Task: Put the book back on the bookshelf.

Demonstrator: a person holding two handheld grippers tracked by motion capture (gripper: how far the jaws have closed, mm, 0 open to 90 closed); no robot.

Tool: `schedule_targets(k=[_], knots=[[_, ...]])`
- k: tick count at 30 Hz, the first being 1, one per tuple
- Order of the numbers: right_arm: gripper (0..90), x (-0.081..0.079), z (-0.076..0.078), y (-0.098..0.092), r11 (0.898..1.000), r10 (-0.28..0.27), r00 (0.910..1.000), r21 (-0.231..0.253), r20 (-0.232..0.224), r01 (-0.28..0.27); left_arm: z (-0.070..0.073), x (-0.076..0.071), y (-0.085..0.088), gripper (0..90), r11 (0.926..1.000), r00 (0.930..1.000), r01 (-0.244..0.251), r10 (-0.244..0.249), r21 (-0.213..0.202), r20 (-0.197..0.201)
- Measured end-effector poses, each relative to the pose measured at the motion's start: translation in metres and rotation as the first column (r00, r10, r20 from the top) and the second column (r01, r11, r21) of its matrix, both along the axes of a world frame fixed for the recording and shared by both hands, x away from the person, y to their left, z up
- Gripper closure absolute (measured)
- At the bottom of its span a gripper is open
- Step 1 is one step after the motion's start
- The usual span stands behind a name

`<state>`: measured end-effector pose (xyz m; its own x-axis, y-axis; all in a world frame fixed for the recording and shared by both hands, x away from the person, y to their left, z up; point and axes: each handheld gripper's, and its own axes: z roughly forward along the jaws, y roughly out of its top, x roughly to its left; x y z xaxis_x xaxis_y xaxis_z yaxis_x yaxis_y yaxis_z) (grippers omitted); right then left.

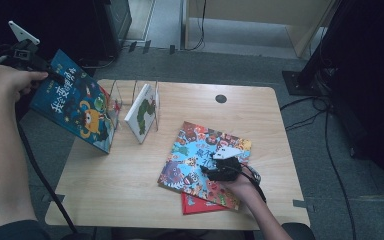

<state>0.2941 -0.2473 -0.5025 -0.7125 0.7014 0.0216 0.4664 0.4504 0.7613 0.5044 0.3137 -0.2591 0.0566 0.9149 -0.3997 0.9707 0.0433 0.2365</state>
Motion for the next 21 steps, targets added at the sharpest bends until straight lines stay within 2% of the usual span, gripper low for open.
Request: schedule_targets(k=[4,9,17,21], knots=[[37.4,0.0,0.0,-0.0001,1.0,0.001,1.0,0.0,0.0,-0.001,-0.0005,-0.001,0.0008,81.6,0.9999,0.9999,0.008,-0.008,0.012,0.009],[37.4,0.0,0.0,0.0,1.0,-0.001,1.0,0.0,-0.001,0.001,-0.0001,-0.0017,-0.0013,73.1,0.9994,0.9992,0.034,-0.034,0.012,0.02],[37.5,0.0,0.0,0.0,1.0,0.0,1.0,0.0,0.0,0.0,0.0014,-0.0023,-0.0039,59.0,0.9988,0.9983,0.049,-0.049,-0.003,0.033],[37.5,0.0,0.0,0.0,1.0,0.001,1.0,-0.001,0.0,-0.001,0.0034,-0.0036,-0.0028,55.4,0.9987,0.9981,0.05,-0.05,-0.009,0.037]])
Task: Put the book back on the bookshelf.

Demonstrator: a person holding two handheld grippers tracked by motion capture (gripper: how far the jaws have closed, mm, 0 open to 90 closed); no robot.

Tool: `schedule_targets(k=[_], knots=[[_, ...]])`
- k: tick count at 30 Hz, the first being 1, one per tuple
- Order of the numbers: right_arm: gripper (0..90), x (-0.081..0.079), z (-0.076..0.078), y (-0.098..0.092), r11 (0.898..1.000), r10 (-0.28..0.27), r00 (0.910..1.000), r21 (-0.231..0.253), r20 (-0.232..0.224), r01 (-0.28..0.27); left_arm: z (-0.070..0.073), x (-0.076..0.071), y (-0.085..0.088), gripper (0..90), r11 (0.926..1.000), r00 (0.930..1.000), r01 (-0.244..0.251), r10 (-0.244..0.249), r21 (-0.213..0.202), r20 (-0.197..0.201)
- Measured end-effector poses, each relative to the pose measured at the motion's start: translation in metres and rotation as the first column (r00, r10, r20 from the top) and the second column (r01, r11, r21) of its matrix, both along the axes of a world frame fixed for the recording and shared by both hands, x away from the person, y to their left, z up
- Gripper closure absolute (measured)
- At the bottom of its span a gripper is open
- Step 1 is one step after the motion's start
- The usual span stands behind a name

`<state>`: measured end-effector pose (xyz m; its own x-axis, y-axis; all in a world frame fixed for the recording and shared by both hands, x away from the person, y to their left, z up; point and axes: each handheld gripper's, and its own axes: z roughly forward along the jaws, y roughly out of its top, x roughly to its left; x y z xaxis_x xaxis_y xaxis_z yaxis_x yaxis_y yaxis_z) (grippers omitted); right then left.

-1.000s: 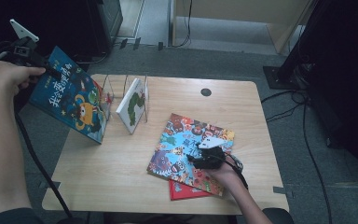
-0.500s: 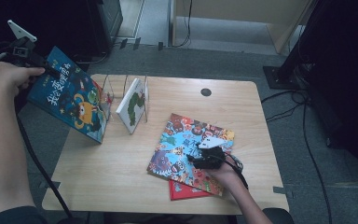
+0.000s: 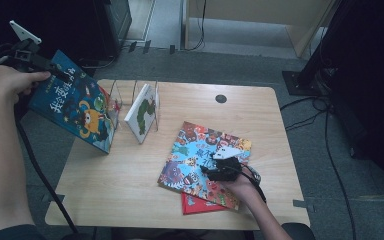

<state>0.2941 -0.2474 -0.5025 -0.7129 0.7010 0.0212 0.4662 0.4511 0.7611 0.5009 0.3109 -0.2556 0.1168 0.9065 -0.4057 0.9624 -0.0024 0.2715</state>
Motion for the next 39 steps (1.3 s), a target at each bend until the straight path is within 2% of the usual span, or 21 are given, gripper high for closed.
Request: schedule_targets(k=[6,8,9,11,15,20,23,28,30,31,33,37,39], knots=[[37.4,0.0,0.0,0.0,1.0,0.0,1.0,0.0,-0.001,0.0,0.013,-0.007,0.005,52.1,0.9998,0.9997,-0.016,0.016,0.009,0.017],[37.4,0.0,0.0,0.0,1.0,0.0,1.0,0.0,-0.001,0.0,0.02,-0.011,0.006,52.2,0.9996,0.9989,-0.012,0.011,0.025,0.045],[37.4,0.0,0.0,0.0,1.0,0.0,1.0,0.0,-0.001,0.0,0.023,-0.014,0.007,52.3,0.9998,0.9985,-0.007,0.006,0.017,0.054],[37.4,0.0,0.0,0.0,1.0,0.0,1.0,0.0,-0.001,0.0,0.031,-0.02,0.009,51.6,0.9994,0.9978,-0.013,0.011,0.032,0.065],[37.4,0.0,0.0,0.0,1.0,0.001,1.0,0.001,-0.002,-0.001,0.046,-0.032,0.012,50.1,0.999,0.9948,-0.031,0.028,0.032,0.098],[37.3,0.0,0.0,0.0,1.0,0.0,1.0,0.0,-0.001,0.0,0.06,-0.045,0.004,49.0,0.9982,0.9936,-0.028,0.022,0.053,0.111],[37.4,0.0,0.0,0.0,1.0,0.0,1.0,0.001,-0.001,0.0,0.064,-0.054,-0.008,48.5,0.9981,0.9913,0.0,-0.008,0.062,0.131],[37.4,0.0,0.0,0.0,1.0,0.0,1.0,0.001,-0.001,0.0,0.061,-0.063,-0.028,47.4,0.9976,0.9895,0.041,-0.048,0.056,0.136],[37.4,0.0,0.0,0.0,1.0,0.0,1.0,0.001,-0.002,0.0,0.057,-0.067,-0.034,47.5,0.9983,0.9873,0.049,-0.053,0.032,0.15],[37.4,0.0,0.0,0.0,1.0,0.0,1.0,0.002,-0.002,0.0,0.054,-0.068,-0.038,47.8,0.9983,0.9882,0.053,-0.056,0.022,0.143],[37.3,0.0,0.0,0.0,1.0,0.001,1.0,0.003,-0.003,-0.001,0.046,-0.071,-0.047,47.9,0.997,0.9881,0.069,-0.073,0.035,0.135],[37.2,0.0,0.0,-0.001,1.0,0.0,1.0,0.007,-0.005,0.0,0.034,-0.075,-0.058,47.9,0.9953,0.9861,0.09,-0.094,0.035,0.137],[37.0,0.001,0.0,-0.001,1.0,0.002,1.0,0.01,-0.008,-0.002,0.028,-0.077,-0.064,48.3,0.9943,0.9831,0.084,-0.094,0.066,0.157]])
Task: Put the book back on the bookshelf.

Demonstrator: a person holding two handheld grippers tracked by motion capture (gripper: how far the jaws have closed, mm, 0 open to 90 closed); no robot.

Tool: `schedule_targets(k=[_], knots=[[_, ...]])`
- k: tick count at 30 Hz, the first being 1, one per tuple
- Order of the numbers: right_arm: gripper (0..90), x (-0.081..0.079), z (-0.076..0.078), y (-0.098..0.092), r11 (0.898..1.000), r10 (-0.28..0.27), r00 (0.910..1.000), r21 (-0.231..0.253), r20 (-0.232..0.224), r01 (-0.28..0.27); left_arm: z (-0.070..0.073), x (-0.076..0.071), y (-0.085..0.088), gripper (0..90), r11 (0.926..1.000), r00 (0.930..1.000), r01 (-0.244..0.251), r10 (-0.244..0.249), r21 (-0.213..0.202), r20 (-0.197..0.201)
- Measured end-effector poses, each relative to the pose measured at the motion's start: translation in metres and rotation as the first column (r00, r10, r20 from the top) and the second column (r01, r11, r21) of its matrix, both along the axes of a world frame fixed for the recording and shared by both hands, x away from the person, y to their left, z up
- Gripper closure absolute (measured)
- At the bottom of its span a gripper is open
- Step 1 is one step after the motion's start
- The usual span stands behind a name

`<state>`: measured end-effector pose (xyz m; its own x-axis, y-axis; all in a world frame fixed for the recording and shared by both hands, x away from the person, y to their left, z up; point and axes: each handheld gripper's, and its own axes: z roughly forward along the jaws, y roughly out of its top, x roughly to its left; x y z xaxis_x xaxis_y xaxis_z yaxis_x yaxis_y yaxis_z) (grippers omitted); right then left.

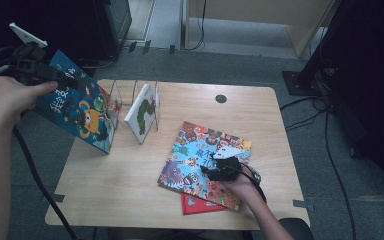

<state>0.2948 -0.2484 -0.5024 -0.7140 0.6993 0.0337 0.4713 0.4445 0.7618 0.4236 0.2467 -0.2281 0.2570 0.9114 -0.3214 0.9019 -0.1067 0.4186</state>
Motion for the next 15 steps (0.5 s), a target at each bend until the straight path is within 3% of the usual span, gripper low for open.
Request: schedule_targets(k=[2,5,13,15], knots=[[37.0,0.001,0.0,-0.001,1.0,0.002,1.0,0.007,-0.005,-0.002,-0.007,-0.002,-0.004,48.6,0.9993,0.9998,0.019,-0.019,-0.033,-0.009],[37.3,0.002,0.0,-0.002,1.0,-0.001,0.9998,0.025,-0.017,0.002,-0.017,-0.005,-0.015,48.2,0.999,0.9986,0.045,-0.044,0.002,-0.027],[37.3,0.001,0.0,-0.002,1.0,-0.007,0.9999,0.013,-0.009,0.007,-0.04,-0.011,-0.032,47.6,0.9964,0.9961,0.083,-0.084,-0.018,-0.028],[37.3,0.001,0.0,-0.002,1.0,-0.006,1.0,0.011,-0.008,0.006,-0.051,-0.011,-0.037,47.1,0.9958,0.9951,0.091,-0.091,0.007,-0.04]])
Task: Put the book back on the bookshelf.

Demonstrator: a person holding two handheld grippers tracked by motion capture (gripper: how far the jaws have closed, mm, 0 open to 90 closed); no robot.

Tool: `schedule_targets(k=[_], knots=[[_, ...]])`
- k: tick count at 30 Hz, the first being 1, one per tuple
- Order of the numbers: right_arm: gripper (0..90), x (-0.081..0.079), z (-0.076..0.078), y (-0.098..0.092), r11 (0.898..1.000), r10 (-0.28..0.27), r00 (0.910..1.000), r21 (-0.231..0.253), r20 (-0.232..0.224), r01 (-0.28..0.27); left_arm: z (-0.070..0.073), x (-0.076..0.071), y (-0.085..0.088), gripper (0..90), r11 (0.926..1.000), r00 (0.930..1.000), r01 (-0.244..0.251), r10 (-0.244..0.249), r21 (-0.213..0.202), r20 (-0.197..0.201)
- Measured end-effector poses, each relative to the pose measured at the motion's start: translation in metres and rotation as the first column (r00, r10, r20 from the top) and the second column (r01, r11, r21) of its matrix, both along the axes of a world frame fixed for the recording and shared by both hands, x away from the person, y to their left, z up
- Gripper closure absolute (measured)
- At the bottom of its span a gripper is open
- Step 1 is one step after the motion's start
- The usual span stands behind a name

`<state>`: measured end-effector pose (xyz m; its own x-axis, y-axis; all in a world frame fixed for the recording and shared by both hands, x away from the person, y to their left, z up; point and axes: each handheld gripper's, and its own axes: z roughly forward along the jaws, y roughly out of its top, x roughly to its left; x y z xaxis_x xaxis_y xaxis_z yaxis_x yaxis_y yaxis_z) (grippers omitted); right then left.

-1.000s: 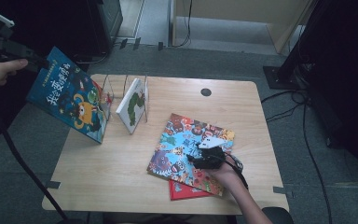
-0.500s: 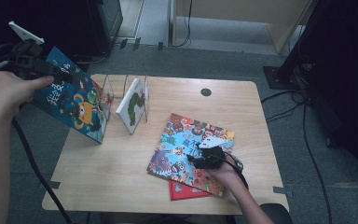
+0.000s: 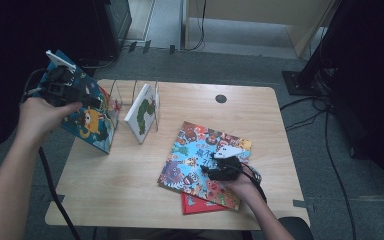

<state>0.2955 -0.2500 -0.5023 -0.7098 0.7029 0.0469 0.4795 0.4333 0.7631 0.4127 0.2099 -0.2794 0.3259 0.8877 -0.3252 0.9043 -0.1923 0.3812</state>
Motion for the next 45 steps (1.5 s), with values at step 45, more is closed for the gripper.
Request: schedule_targets(k=[45], knots=[[40.6,-0.005,-0.001,-0.017,0.999,-0.033,0.9992,-0.006,0.023,0.033,-0.127,-0.04,-0.092,46.7,0.9732,0.9766,0.214,-0.215,-0.085,-0.006]])
